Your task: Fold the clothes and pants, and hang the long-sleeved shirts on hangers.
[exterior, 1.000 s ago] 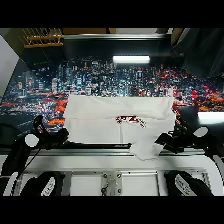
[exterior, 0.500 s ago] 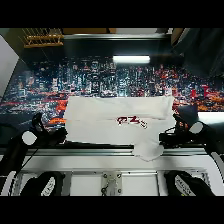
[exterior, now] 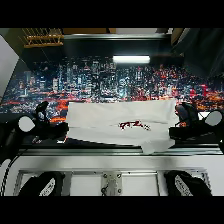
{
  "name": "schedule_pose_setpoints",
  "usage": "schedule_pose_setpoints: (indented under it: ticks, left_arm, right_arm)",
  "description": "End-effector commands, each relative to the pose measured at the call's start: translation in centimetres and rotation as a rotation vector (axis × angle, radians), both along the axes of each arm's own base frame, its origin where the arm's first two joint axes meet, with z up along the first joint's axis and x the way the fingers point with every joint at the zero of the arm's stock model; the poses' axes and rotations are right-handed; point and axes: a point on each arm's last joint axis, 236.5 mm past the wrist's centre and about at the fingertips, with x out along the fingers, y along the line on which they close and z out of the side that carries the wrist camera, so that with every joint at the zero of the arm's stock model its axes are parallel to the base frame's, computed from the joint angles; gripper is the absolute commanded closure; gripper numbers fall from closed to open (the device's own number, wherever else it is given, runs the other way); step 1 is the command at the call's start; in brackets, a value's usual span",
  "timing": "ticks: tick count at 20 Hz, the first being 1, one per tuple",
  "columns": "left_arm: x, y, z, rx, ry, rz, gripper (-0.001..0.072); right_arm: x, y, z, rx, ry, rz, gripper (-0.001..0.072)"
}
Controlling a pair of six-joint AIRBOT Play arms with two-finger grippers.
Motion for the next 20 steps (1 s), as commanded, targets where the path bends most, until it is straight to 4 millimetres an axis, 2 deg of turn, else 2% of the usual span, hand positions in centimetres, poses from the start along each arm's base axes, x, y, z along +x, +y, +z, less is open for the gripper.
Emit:
schedule_pose_setpoints:
  ticks: [1,5,10,16,19,20]
  left_arm:
    - [5.4,-0.4,1.2,0.007,-0.064,-0.007,0.0699]
    - [10.7,-0.6,0.5,0.007,-0.068,0.004,0.0699]
    - [15.4,-0.8,-2.0,0.005,-0.041,0.014,0.0699]
    - [18.7,-1.4,-5.8,0.004,0.018,0.006,0.0699]
    - [19.9,-1.5,-6.2,0.003,0.015,0.005,0.0698]
    - [20.5,-1.5,-5.8,0.003,-0.003,0.007,0.0642]
  right_arm:
    - [4.3,-1.0,2.2,-0.023,-0.079,-0.010,0.0701]
    - [10.0,-2.2,2.3,-0.037,-0.141,-0.043,0.0701]
    - [15.7,-3.2,0.1,-0.036,-0.201,-0.095,0.0700]
    - [19.8,-2.7,-2.3,0.027,-0.278,-0.181,0.0698]
    - [20.9,-2.1,-2.9,0.070,-0.291,-0.220,0.0684]
    - [21.2,-1.8,-2.9,0.088,-0.299,-0.227,0.0575]
